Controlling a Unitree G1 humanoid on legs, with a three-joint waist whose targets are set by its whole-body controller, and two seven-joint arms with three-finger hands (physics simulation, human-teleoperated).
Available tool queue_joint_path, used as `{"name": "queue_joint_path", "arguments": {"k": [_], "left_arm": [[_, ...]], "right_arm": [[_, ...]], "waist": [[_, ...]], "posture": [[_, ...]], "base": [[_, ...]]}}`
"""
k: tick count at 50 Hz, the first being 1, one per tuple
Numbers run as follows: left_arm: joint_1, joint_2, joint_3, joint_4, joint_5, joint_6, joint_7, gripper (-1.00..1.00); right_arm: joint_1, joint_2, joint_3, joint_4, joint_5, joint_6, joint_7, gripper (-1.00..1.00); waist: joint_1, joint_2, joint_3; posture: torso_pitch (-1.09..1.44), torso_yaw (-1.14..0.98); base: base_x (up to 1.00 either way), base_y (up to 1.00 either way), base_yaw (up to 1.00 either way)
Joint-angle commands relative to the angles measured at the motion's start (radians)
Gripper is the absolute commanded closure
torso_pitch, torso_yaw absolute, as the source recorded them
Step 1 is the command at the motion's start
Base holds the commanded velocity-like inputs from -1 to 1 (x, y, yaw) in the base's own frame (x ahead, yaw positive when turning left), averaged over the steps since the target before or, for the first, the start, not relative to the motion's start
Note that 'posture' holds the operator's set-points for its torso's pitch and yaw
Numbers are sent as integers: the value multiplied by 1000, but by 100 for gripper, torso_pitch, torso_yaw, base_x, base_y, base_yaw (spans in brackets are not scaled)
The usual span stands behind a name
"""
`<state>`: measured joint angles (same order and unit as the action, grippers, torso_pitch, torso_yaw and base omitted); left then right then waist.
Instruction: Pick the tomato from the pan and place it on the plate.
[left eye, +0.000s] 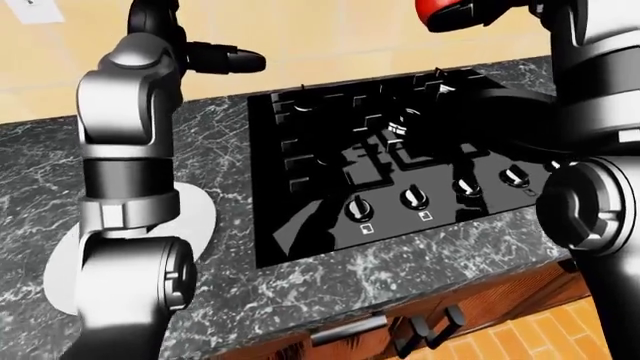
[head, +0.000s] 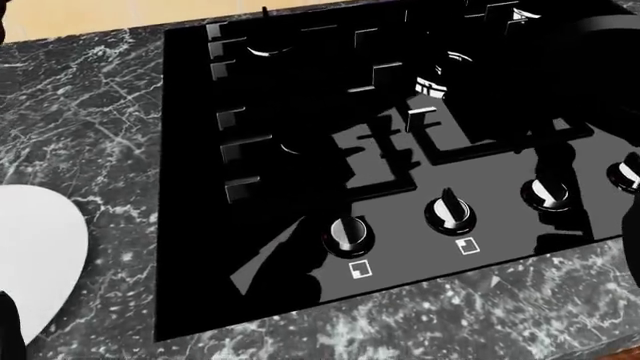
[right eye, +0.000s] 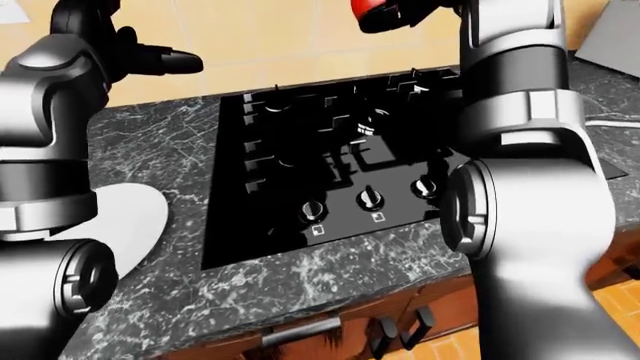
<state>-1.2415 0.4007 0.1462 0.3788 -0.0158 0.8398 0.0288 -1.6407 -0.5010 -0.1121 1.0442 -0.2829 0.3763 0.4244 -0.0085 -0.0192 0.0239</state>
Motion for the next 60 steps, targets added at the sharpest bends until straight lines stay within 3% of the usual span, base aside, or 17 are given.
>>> {"name": "queue_joint_path", "arguments": {"k": [1,6,8,10,20,23,24,27,31,35,37,39,50,53,54,56,60], "left_arm": [[-39,19,12,-40,12,-30,9,-100],[-41,19,8,-43,18,-28,7,-100],[-40,18,9,-42,19,-30,6,-100],[-41,17,9,-45,20,-28,6,-100],[-34,21,16,-35,20,-40,3,-100],[-32,20,16,-32,19,-42,3,-100],[-33,19,15,-31,19,-42,4,-100],[-37,16,13,-36,18,-36,6,-100],[-33,15,12,-39,19,-35,5,-100],[-33,13,12,-42,19,-33,5,-100],[-33,13,12,-42,19,-33,6,-100],[-34,14,12,-43,19,-31,5,-100],[-37,8,8,-46,21,-27,6,-100],[-42,8,7,-46,23,-24,5,-100],[-46,9,7,-46,23,-22,5,-100],[-49,10,7,-43,24,-22,4,-100],[-49,8,7,-40,25,-25,3,-100]], "right_arm": [[-48,-2,-3,-47,10,-32,-3,100],[-51,-4,-3,-52,7,-28,1,100],[-49,-5,-4,-52,7,-29,-1,100],[-50,-5,-5,-50,7,-31,-1,100],[-49,2,-4,-37,9,-41,-7,100],[-48,-1,-3,-46,8,-35,-3,100],[-47,-3,-4,-52,8,-31,-2,100],[-45,-4,-5,-60,8,-26,0,100],[-36,-2,-7,-59,12,-30,-2,100],[-41,-3,-5,-60,11,-27,0,100],[-43,-4,-5,-58,11,-28,1,100],[-43,-4,-5,-57,10,-28,1,100],[-52,-10,-2,-68,3,-14,10,100],[-52,-9,-2,-67,1,-15,11,100],[-55,-9,-2,-66,1,-15,11,100],[-57,-7,-1,-64,-1,-15,12,100],[-57,-6,-2,-68,-1,-13,12,100]], "waist": [[10,-6,-33],[-2,73,-14],[-15,118,-33],[-12,102,-14],[-12,9,-12],[-6,-56,-22],[-11,-30,-14],[0,-38,-31],[10,0,-34],[-1,70,-17],[-14,115,-31],[-11,102,-15],[-9,2,-13],[-3,-72,-27],[-7,-27,-13],[0,-45,-31],[11,-7,-40]], "posture": [[0,0],[0,0],[0,0],[0,0],[0,0],[0,0],[0,0],[0,0],[0,0],[0,0],[0,0],[0,0],[0,0],[0,0],[0,0],[0,0],[0,0]], "base": [[0,27,0],[0,28,0],[0,27,0],[0,28,0],[0,28,0],[0,27,0],[0,29,0],[0,28,0],[0,28,0],[0,28,0],[0,27,0],[0,27,0],[0,27,0],[0,28,0],[0,27,0],[0,28,0],[0,28,0]]}}
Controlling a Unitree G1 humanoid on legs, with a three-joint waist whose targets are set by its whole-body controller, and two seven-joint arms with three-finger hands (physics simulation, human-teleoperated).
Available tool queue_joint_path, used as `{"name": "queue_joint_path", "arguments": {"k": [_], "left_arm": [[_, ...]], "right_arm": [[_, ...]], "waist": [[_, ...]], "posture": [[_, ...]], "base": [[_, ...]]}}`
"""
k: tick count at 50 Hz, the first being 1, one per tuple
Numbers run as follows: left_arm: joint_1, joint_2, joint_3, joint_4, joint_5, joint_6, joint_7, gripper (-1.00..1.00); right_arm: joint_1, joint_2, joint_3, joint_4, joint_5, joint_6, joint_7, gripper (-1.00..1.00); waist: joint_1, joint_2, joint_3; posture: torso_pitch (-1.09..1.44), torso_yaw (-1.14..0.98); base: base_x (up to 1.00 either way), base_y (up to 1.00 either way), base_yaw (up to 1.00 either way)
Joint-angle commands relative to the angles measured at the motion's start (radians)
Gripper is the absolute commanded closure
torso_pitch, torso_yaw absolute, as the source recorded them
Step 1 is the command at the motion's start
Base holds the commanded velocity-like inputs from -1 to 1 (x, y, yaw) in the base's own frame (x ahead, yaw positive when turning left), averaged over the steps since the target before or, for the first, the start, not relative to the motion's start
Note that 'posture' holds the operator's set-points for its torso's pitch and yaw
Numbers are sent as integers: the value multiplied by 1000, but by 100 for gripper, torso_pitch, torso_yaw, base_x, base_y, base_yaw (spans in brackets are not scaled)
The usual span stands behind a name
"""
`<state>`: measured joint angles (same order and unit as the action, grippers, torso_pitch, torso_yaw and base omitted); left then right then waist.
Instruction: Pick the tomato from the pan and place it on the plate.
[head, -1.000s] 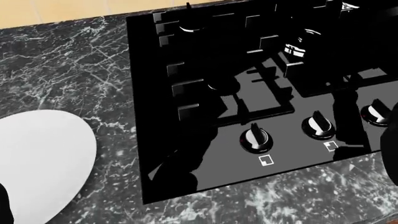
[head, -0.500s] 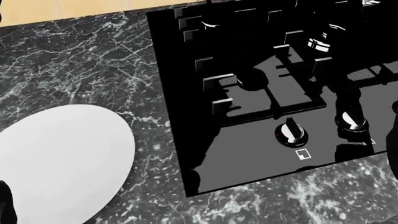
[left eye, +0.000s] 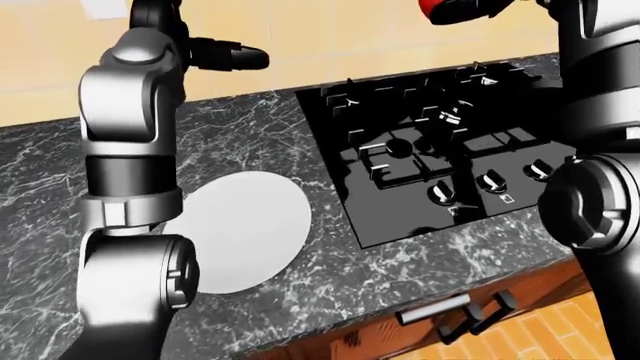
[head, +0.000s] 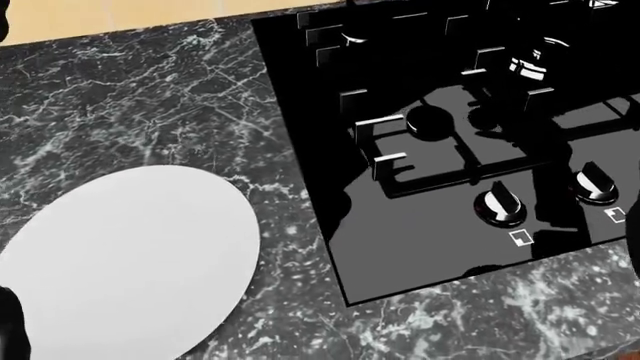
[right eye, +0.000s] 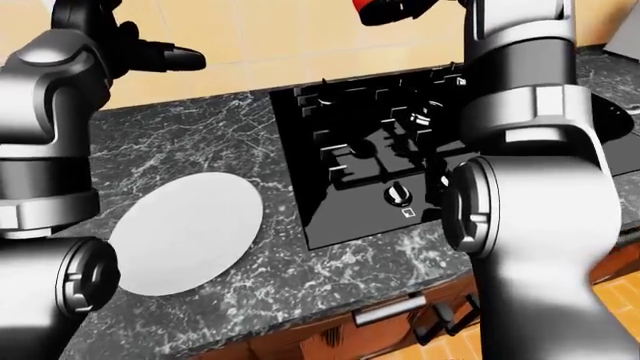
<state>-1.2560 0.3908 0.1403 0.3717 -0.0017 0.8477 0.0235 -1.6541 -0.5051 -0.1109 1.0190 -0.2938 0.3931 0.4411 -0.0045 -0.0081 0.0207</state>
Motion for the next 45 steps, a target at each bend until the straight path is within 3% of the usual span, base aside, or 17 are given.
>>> {"name": "queue_joint_path", "arguments": {"k": [1,5,6,7,8,9,19,21,23,24,26,28,31,34,36,39,45], "left_arm": [[-32,18,13,-35,11,-32,9,-100],[-22,19,15,-38,10,-36,7,-100],[-23,20,15,-39,10,-33,6,-100],[-25,21,15,-41,10,-30,6,-100],[-28,22,16,-41,10,-28,5,-100],[-28,22,17,-40,10,-29,5,-100],[-25,17,14,-56,10,-18,8,-100],[-27,16,14,-58,11,-16,8,-100],[-26,16,14,-60,10,-15,8,-100],[-26,15,14,-60,10,-15,7,-100],[-26,16,14,-57,10,-18,7,-100],[-27,18,15,-55,11,-19,7,-100],[-29,17,14,-59,10,-14,7,-100],[-25,14,13,-60,10,-16,8,-100],[-27,14,13,-61,11,-13,8,-100],[-30,14,12,-61,11,-13,7,-100],[-39,17,11,-61,13,-7,5,-100]], "right_arm": [[-42,-2,-4,-45,9,-31,-7,100],[-37,0,-5,-46,10,-31,-9,100],[-35,1,-5,-42,10,-35,-12,100],[-35,2,-5,-38,10,-38,-12,100],[-38,2,-5,-35,11,-39,-11,100],[-39,2,-4,-35,10,-38,-10,100],[-33,-5,-6,-57,10,-24,-3,100],[-37,-5,-5,-57,9,-21,0,100],[-40,-5,-4,-57,7,-21,-3,100],[-40,-6,-4,-57,6,-21,-6,100],[-38,-4,-4,-60,7,-19,-1,100],[-38,-4,-4,-60,7,-19,1,100],[-42,-4,-3,-60,7,-16,5,100],[-40,-5,-4,-66,7,-13,7,100],[-40,-5,-4,-66,7,-13,8,100],[-43,-4,-2,-66,6,-12,10,100],[-55,-5,0,-61,1,-9,13,100]], "waist": [[8,-6,-32],[-3,59,-10],[-8,91,-13],[-17,102,-24],[-8,82,-16],[-15,88,-10],[-16,2,-7],[-13,-25,-8],[-7,-69,-12],[-12,-38,-11],[-3,-52,-25],[1,-38,-42],[7,-6,-31],[-3,43,-14],[-8,98,-16],[-14,88,-12],[-16,32,-8]], "posture": [[0,0],[0,0],[0,0],[0,0],[0,0],[0,0],[0,0],[0,0],[0,0],[0,0],[0,0],[0,0],[0,0],[0,0],[0,0],[0,0],[0,0]], "base": [[0,27,0],[0,28,0],[0,28,0],[0,28,0],[0,27,0],[0,28,0],[0,28,0],[0,28,0],[0,28,0],[0,27,0],[0,28,0],[0,28,0],[0,27,0],[0,28,0],[0,28,0],[0,27,0],[0,28,0]]}}
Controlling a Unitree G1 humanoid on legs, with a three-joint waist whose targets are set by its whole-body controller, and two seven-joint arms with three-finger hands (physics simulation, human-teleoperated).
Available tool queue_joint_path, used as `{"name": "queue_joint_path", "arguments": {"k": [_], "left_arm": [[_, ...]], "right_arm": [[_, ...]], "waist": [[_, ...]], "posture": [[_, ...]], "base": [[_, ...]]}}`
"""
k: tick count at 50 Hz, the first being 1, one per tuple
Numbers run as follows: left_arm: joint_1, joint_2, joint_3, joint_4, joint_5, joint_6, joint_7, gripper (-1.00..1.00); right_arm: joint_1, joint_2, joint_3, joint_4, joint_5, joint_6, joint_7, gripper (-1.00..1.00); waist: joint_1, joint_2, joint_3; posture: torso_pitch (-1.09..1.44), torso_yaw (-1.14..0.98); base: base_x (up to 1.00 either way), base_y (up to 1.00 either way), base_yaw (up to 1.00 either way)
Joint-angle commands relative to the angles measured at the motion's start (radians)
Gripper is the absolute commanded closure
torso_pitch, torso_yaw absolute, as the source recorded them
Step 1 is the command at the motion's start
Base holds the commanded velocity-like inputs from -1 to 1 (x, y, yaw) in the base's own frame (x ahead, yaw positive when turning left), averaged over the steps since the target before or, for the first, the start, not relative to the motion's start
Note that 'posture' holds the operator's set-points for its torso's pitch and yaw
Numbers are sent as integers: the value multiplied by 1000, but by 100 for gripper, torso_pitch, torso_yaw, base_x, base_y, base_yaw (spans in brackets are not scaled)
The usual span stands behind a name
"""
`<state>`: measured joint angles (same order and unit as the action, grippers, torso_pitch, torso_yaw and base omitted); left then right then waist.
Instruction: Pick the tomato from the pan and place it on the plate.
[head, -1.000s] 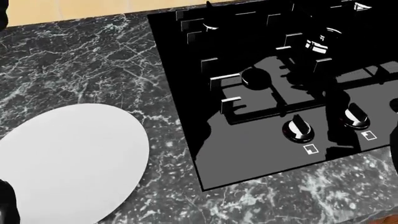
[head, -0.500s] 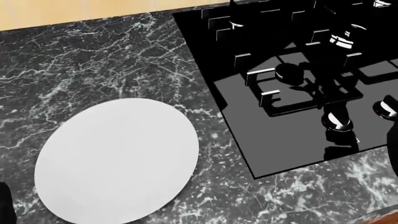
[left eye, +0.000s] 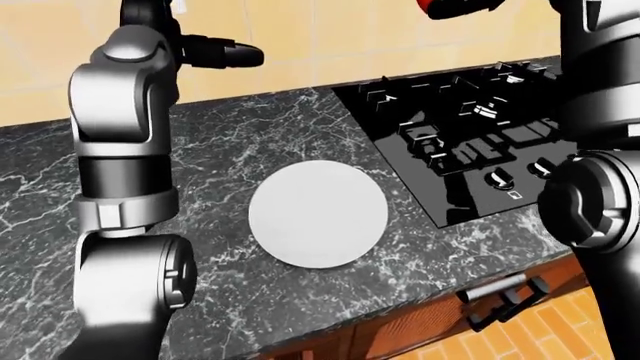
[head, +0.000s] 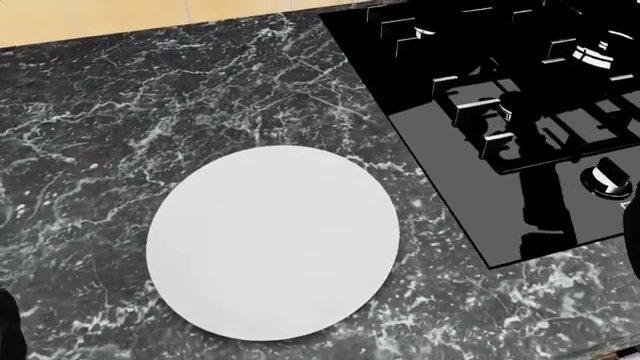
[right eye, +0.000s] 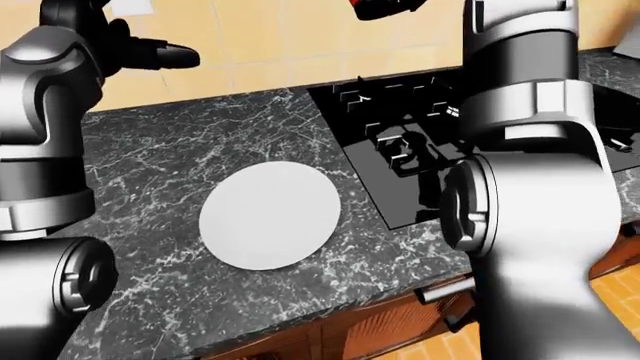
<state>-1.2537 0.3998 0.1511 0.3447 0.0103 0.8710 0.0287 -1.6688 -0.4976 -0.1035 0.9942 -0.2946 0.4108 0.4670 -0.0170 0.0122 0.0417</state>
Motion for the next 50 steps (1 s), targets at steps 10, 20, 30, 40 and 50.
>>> {"name": "queue_joint_path", "arguments": {"k": [10,20,30,40,50], "left_arm": [[-32,7,2,-42,3,-30,-1,-100],[-42,31,8,-7,9,-54,-10,-100],[-47,61,21,22,10,-75,-18,-100],[-40,100,34,77,12,-119,-27,-100],[-31,146,47,145,15,-173,-34,-100]], "right_arm": [[-44,-14,-8,-53,5,-34,17,100],[-82,1,27,-36,-46,-55,63,100],[-136,54,59,-8,-138,-108,136,100],[-124,116,73,-48,-212,-142,214,100],[-109,170,93,-110,-261,-156,314,100]], "waist": [[28,-39,7],[15,-7,-6],[3,5,-8],[0,10,-10],[-5,19,-7]], "posture": [[0,0],[0,0],[0,0],[0,0],[0,0]], "base": [[0,3,0],[0,0,0],[0,0,0],[0,0,0],[0,0,0]]}}
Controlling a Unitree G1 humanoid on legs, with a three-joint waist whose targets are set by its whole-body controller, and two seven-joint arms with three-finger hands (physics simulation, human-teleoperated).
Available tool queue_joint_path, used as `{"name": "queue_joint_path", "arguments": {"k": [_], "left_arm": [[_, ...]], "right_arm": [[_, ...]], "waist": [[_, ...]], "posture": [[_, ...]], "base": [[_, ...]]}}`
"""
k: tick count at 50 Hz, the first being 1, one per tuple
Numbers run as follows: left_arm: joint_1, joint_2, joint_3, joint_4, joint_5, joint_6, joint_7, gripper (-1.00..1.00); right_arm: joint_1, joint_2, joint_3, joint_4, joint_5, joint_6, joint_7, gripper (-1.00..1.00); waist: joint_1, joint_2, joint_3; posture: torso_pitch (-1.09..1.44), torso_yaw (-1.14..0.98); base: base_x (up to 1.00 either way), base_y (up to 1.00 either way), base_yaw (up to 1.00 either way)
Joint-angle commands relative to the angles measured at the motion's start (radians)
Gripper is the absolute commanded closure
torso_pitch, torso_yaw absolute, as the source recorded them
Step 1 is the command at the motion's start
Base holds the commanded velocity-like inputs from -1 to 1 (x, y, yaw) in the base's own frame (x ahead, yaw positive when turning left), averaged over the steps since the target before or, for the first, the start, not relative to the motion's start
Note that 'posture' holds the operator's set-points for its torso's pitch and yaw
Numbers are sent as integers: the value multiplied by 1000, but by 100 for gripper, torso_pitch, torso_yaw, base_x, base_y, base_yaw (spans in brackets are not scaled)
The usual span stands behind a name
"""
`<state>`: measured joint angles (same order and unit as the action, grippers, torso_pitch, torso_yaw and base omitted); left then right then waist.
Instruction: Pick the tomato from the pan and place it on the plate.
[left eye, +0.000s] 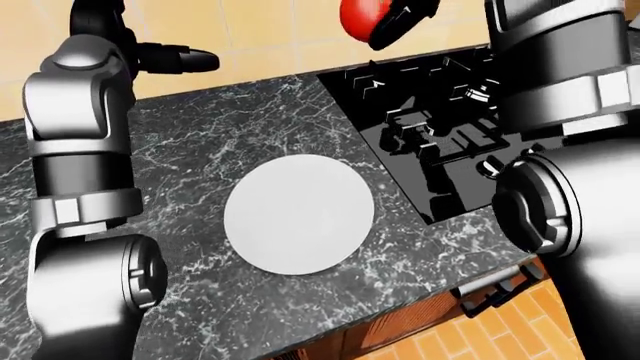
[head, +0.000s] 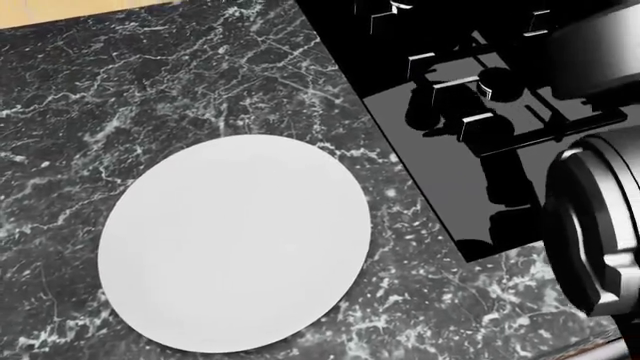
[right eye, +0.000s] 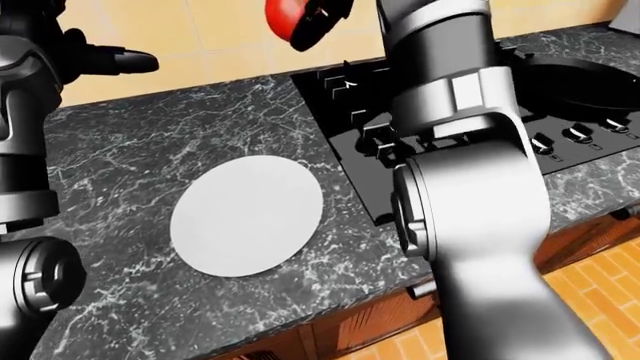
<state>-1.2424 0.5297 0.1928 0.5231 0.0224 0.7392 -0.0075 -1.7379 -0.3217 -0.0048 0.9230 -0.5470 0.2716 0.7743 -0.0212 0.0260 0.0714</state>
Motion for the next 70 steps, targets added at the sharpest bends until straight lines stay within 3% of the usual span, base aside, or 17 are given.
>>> {"name": "queue_joint_path", "arguments": {"k": [1,24,25,35,48,70], "left_arm": [[-42,19,6,-30,3,-44,2,-100],[-15,22,9,-3,-4,-81,12,-100],[-9,20,10,0,-5,-86,13,-100],[-13,24,8,17,-7,-96,13,-100],[2,18,9,17,-7,-106,16,-100],[11,20,11,29,-14,-122,17,-100]], "right_arm": [[-36,-2,0,-44,-19,-21,15,100],[83,105,31,-184,-200,-3,218,100],[140,159,69,-269,-223,34,273,100],[202,226,59,-420,-296,107,373,100],[240,294,88,-507,-366,130,433,100],[280,376,105,-513,-422,126,404,100]], "waist": [[-2,6,-37],[-8,21,-38],[-8,21,-38],[-10,29,-41],[-18,37,-43],[-30,52,-46]], "posture": [[0,0],[0,0],[0,0],[0,0],[0,0],[0,0]], "base": [[0,0,0],[0,0,0],[0,0,0],[0,0,0],[0,0,0],[0,0,0]]}}
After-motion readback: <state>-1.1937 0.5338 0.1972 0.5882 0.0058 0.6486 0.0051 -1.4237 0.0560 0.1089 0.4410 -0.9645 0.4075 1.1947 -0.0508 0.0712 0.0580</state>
